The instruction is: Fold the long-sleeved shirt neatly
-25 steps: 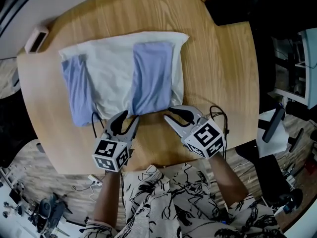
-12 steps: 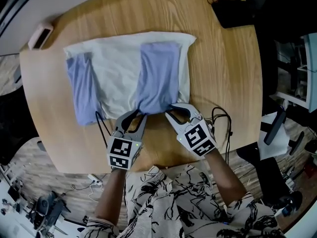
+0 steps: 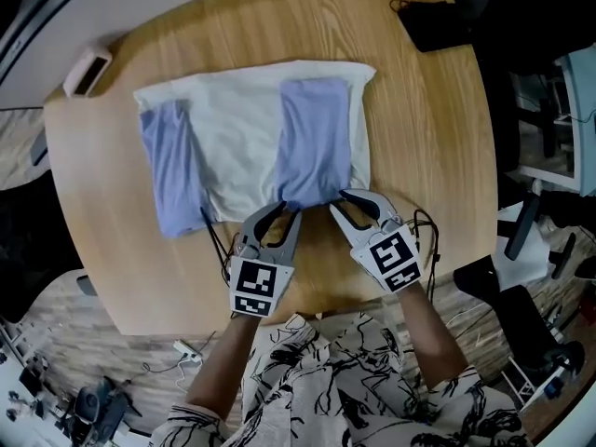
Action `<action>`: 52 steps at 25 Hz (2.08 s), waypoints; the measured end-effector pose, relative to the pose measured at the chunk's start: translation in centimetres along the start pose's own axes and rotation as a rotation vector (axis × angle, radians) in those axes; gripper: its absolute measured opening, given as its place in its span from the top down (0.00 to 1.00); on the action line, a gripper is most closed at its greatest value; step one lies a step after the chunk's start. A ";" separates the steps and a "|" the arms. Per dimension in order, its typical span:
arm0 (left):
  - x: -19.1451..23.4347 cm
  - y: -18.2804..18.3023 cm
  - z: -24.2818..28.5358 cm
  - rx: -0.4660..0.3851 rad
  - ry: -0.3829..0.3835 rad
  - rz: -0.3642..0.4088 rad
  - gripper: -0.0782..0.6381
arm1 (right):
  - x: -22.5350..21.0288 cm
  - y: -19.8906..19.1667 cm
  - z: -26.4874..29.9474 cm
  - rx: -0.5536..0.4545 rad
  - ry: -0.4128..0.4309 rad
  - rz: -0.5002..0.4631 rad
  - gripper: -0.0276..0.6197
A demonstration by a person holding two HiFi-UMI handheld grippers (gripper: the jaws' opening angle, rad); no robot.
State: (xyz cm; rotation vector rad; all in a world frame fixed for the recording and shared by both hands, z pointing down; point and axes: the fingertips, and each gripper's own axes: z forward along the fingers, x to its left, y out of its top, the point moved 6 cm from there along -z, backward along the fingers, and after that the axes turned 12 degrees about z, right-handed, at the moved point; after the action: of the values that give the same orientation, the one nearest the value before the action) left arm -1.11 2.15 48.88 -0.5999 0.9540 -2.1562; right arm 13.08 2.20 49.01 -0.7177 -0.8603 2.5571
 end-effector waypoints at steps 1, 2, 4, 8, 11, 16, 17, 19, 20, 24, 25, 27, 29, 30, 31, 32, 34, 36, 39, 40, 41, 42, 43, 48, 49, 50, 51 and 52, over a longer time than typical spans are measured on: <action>-0.1 0.4 -0.6 -0.027 -0.003 -0.001 0.73 | 0.3 0.2 -0.5 -0.021 -0.010 0.010 0.80; -0.2 0.7 -1.4 -0.054 -0.006 -0.003 0.73 | 0.7 0.4 -1.0 -0.046 -0.014 0.022 0.80; -0.1 1.3 -3.4 -0.112 0.002 -0.007 0.73 | 1.7 0.8 -2.2 -0.113 -0.004 0.053 0.80; 0.6 2.5 -7.9 -0.221 0.075 -0.025 0.74 | 2.9 2.0 -5.8 -0.273 0.030 0.134 0.81; 1.1 3.1 -11.5 -0.268 0.174 0.000 0.85 | 3.3 2.6 -8.8 -0.351 0.002 0.128 0.94; 0.1 3.5 -18.1 -0.351 0.314 0.023 0.89 | 4.1 2.7 -14.1 -0.468 -0.043 0.118 0.94; -0.4 3.5 -19.5 -0.366 0.344 0.026 0.89 | 4.3 2.5 -15.4 -0.494 -0.055 0.111 0.94; -1.6 3.5 -22.4 -0.375 0.410 0.031 0.89 | 4.7 1.9 -18.0 -0.531 -0.092 0.093 0.94; -2.3 3.4 -24.0 -0.378 0.441 0.031 0.89 | 5.0 1.4 -19.4 -0.545 -0.111 0.084 0.94; -5.0 3.5 -29.9 -0.433 0.541 0.046 0.89 | 6.1 -0.5 -25.1 -0.627 -0.150 0.073 0.94; -5.7 3.5 -31.3 -0.447 0.570 0.059 0.89 | 6.5 -0.9 -26.5 -0.654 -0.154 0.063 0.94; -7.1 3.7 -34.0 -0.477 0.627 0.087 0.89 | 7.3 -1.5 -29.0 -0.704 -0.168 0.033 0.94; -8.6 4.0 -36.6 -0.521 0.662 0.107 0.89 | 8.3 -2.0 -31.4 -0.744 -0.177 0.005 0.94; -9.5 4.1 -37.9 -0.541 0.671 0.113 0.89 | 8.8 -2.4 -32.6 -0.760 -0.180 -0.003 0.94; -10.5 4.1 -39.0 -0.555 0.678 0.121 0.89 | 9.4 -2.8 -33.7 -0.773 -0.184 -0.008 0.94; -11.5 4.0 -40.0 -0.561 0.684 0.130 0.89 | 9.9 -3.4 -34.9 -0.783 -0.189 -0.011 0.94; -13.4 3.6 -41.6 -0.563 0.695 0.144 0.89 | 11.1 -4.4 -36.7 -0.799 -0.200 -0.014 0.94; -15.1 2.8 -43.0 -0.564 0.706 0.150 0.89 | 12.2 -5.2 -37.9 -0.814 -0.199 -0.021 0.94; -17.3 1.3 -45.0 -0.561 0.737 0.154 0.89 | 14.0 -6.4 -39.2 -0.836 -0.182 -0.029 0.95; -18.0 0.8 -45.6 -0.559 0.747 0.155 0.89 | 14.7 -6.8 -39.7 -0.842 -0.172 -0.031 0.95; -18.7 0.4 -46.2 -0.556 0.756 0.157 0.89 | 15.2 -7.3 -40.1 -0.847 -0.160 -0.031 0.95; -19.4 0.1 -46.7 -0.551 0.765 0.160 0.89 | 15.7 -7.7 -40.7 -0.852 -0.148 -0.030 0.95; -20.0 -0.2 -47.3 -0.548 0.772 0.164 0.89 | 16.0 -8.1 -41.2 -0.857 -0.138 -0.027 0.95; -22.3 -0.5 -49.9 -0.540 0.793 0.190 0.89 | 17.4 -9.4 -44.0 -0.879 -0.146 -0.013 0.95; -22.7 -0.6 -50.4 -0.536 0.798 0.198 0.89 | 17.7 -9.7 -44.6 -0.884 -0.150 -0.011 0.95; -23.0 -0.7 -51.0 -0.532 0.802 0.206 0.89 | 18.0 -9.8 -45.2 -0.889 -0.155 -0.015 0.95; -23.1 -0.7 -51.4 -0.530 0.805 0.212 0.89 | 18.3 -10.0 -45.8 -0.894 -0.164 -0.026 0.95; -23.2 -0.9 -51.8 -0.531 0.804 0.215 0.89 | 18.5 -10.1 -46.3 -0.901 -0.175 -0.039 0.95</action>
State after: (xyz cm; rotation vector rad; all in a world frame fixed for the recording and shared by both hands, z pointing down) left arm -19.47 43.30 14.28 0.1872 1.9483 -1.9441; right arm 25.73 39.78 17.07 -0.6773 -2.0983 2.1324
